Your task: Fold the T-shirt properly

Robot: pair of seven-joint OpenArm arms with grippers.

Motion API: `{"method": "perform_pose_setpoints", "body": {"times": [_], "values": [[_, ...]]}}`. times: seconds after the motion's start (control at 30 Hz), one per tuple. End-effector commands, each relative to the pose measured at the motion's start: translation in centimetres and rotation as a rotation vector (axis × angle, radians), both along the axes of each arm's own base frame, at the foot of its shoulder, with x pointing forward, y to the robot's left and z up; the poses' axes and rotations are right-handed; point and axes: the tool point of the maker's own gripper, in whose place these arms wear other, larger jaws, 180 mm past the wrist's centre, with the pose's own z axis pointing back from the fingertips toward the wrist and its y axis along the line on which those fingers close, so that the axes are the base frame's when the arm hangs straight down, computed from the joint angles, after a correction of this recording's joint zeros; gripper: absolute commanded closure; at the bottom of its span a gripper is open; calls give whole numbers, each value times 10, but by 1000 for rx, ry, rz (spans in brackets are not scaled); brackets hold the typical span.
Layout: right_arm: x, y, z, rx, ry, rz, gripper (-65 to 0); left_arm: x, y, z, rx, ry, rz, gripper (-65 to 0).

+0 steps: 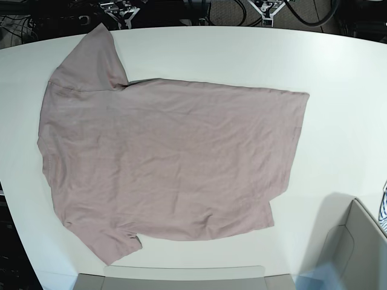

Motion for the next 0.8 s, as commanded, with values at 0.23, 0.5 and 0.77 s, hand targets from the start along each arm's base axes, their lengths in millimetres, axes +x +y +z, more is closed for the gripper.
{"method": "perform_pose_setpoints", "body": {"times": [0.23, 0.5, 0.77], "values": [[1, 27, -1, 52, -25, 8, -4, 3, 0, 1, 3, -24, 2, -1], [-1, 31, -1, 58, -16, 3, -4, -2, -12, 0, -14, -36, -4, -1], [-6, 20, -1, 42, -15, 7, -4, 1, -9, 0, -11, -44, -5, -1]]}}
